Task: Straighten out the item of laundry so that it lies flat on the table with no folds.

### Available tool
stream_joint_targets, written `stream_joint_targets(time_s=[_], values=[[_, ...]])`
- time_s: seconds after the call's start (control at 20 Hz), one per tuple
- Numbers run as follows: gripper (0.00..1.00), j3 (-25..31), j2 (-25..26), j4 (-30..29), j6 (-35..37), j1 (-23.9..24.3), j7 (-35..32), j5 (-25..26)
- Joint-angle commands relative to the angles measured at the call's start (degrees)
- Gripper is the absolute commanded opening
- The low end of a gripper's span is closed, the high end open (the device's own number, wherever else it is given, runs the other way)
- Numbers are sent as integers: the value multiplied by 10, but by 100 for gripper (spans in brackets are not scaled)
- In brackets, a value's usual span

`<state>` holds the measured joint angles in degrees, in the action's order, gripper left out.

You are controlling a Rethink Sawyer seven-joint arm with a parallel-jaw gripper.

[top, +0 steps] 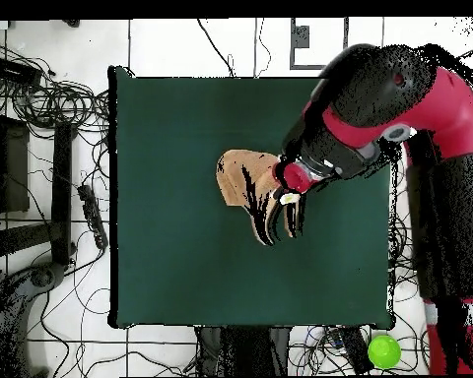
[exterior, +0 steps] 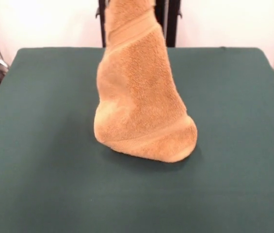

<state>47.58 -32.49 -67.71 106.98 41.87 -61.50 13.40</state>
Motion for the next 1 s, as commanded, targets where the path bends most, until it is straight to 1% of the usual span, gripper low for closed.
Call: stream_joint_targets(time_s=[0.05, 0.15, 0.2, 0.35, 0.4, 0.65, 1.0], values=[[0, -17, -39, -122, -52, 6, -21, -20], [0, -14, -49, -141, -67, 16, -25, -26], [0, -13, -60, -160, -77, 29, -22, -29], [0, -11, -72, -179, -88, 38, -23, -30], [0, -10, -83, -193, -94, 47, -21, -31], [0, -5, -116, -254, -146, 73, -30, -54], [0, -3, -178, -354, -225, 112, -32, -84]])
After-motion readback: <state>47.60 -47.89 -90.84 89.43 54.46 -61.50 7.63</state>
